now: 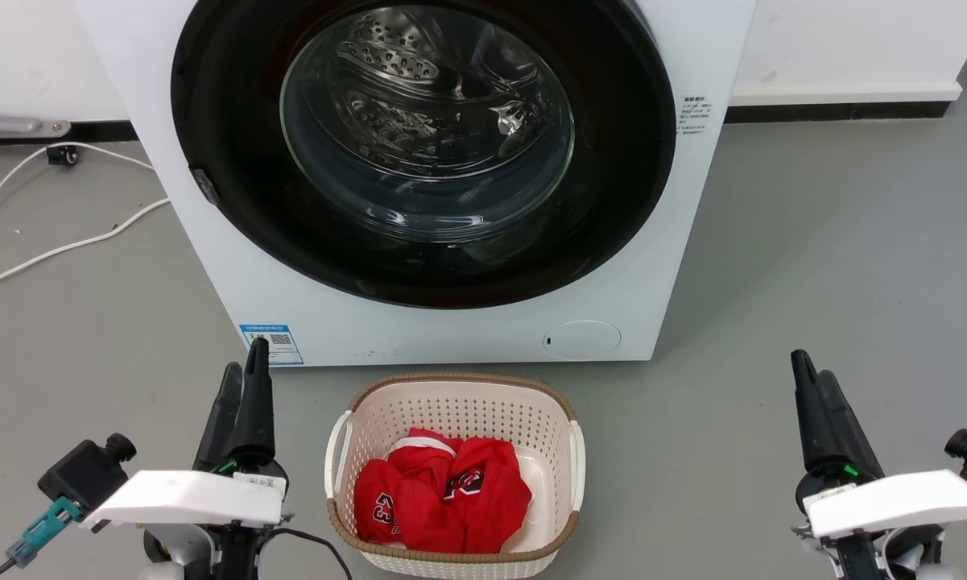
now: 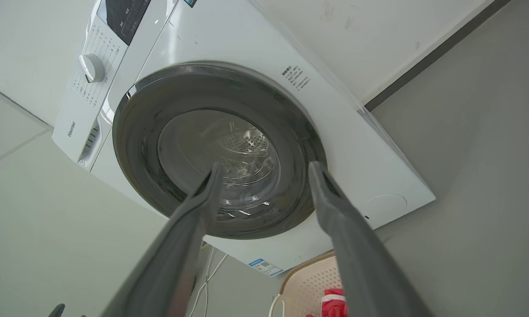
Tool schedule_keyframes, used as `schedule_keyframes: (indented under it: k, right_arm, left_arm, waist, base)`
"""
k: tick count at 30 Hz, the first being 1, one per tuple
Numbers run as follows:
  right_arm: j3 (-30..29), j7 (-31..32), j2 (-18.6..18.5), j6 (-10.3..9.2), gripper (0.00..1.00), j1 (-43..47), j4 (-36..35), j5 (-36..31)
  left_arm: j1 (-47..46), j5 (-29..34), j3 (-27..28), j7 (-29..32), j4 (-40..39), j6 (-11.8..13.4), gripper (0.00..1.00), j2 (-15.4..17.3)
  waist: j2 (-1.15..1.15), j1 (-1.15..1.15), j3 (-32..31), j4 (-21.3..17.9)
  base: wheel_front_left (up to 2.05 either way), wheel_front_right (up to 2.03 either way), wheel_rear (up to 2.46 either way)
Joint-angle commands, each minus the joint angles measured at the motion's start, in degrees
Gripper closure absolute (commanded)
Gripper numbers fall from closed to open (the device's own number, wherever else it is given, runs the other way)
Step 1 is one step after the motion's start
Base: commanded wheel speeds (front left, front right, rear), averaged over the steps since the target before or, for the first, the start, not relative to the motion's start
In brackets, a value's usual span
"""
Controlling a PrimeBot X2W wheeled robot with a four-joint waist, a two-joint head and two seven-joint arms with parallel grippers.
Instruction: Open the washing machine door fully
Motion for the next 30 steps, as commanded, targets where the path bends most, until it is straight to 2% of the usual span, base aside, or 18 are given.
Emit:
schedule_keyframes:
  k: [1,16,30]
  right_arm:
    - [0.2,-0.6,-0.1,0.07,0.00,-0.1,-1.2,-2.5]
    - [0.5,-2.3,0.2,0.09,0.00,1.2,-1.8,-15.7]
    - [0.2,-3.3,0.3,0.10,0.00,2.2,-3.2,-25.8]
  left_arm:
    - [-0.1,2.6,-0.2,-0.6,-1.3,-0.1,0.00,0.3]
    - [0.8,16.1,-0.9,-3.2,-1.3,-0.2,0.00,0.3]
    - [1.6,25.7,-1.1,-5.1,-0.8,-0.1,0.00,0.2]
  waist:
    - [0.00,0.00,0.0,0.0]
    - [0.00,0.00,-0.2,0.2]
    - [0.00,0.00,-0.4,0.4]
  base:
    - [0.00,0.00,0.00]
    - [0.00,0.00,0.00]
    - [0.00,0.00,0.00]
